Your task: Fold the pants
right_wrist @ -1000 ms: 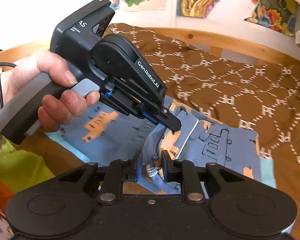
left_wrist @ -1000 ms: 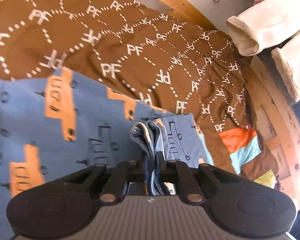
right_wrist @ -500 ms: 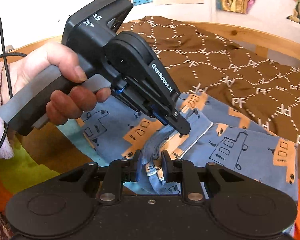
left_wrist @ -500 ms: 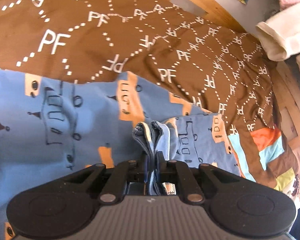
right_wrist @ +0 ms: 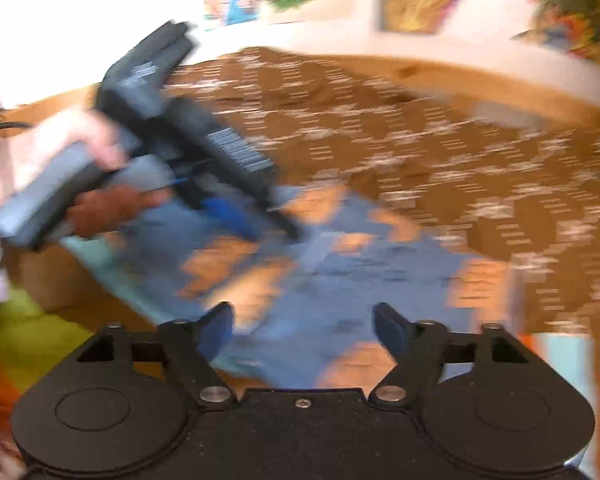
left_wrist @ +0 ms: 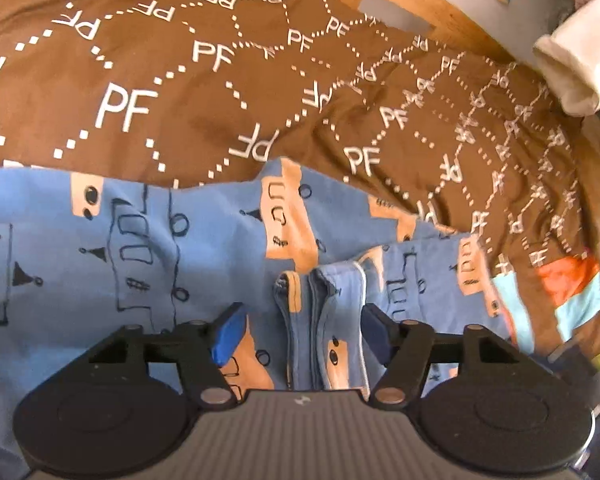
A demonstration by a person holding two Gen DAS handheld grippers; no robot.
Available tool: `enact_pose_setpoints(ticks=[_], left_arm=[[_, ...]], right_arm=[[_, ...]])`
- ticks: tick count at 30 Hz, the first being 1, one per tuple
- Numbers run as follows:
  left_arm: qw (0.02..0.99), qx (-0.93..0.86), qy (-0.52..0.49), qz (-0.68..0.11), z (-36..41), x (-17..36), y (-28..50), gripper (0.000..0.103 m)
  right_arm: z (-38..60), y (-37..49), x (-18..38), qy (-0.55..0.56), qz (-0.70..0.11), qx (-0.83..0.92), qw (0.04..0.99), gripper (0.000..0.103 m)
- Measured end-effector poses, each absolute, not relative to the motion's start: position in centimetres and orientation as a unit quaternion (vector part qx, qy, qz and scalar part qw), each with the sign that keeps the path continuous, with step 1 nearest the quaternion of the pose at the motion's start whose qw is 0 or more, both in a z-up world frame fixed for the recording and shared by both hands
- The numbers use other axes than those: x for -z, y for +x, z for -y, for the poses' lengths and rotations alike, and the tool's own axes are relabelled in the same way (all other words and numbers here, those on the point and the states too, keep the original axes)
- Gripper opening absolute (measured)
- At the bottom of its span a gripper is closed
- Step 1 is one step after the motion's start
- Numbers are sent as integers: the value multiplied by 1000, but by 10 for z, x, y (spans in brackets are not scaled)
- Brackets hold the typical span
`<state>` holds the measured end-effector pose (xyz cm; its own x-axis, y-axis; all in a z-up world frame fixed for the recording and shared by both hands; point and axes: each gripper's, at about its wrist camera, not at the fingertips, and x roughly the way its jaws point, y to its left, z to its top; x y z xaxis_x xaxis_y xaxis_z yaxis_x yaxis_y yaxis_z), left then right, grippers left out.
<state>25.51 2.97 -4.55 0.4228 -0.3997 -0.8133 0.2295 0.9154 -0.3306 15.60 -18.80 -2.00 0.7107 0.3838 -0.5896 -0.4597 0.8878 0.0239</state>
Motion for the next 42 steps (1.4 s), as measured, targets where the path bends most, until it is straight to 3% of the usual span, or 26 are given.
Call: enact_pose_setpoints(ticks=[2,7,12,17,21,26,31,36,42], left_arm=[[843,176,-63,-504,-22,50,254,70],[846,174,-24,-504,-12,51,252,72],[844,158,-17,-513,-18,46,246,72],[851,127,-27,-509,-41,36,215,90],[868,104,-27,-486,-70,23,181,91],[890,61,-75,-445,-117,0,153,103],[922,13,-108,-372,-158,-5,140,102],[942,-9,-87,-326,-162,-4,140,78],[942,-24,-80,-324,-160,-3,152,77]], right_arm=[[200,162,21,-101,-298,-155,936,98],[226,188,52,-152,-338,-50,927,100],[234,181,47,-176,-308,-29,934,102],[225,202,37,-210,-277,-46,937,102],[217,229,57,-205,-330,-64,919,102],[203,213,39,-194,-270,-80,940,102],[163,207,33,-211,-249,-141,935,102],[132,198,36,-202,-264,-187,925,102],[123,189,46,-213,-278,-202,915,102]])
